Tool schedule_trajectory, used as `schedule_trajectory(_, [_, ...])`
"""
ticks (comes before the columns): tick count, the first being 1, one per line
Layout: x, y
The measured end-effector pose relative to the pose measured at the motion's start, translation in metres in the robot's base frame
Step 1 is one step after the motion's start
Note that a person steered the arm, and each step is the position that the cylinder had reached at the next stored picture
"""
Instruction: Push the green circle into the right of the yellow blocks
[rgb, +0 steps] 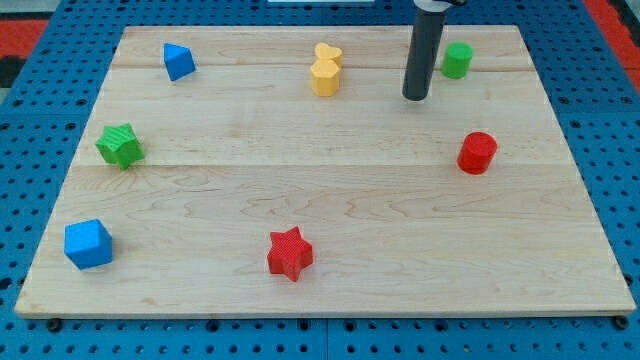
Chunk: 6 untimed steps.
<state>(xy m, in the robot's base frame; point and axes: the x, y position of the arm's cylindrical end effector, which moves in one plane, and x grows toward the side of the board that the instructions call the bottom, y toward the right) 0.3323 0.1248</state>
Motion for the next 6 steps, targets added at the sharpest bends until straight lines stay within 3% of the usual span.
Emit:
schedule_trajectory(1, [-0.001, 0.032])
schedule_trajectory(3, [-0.045, 0.092])
schedule_trajectory(5, [-0.132, 0.078])
schedule_trajectory(6, [-0.110, 0.103])
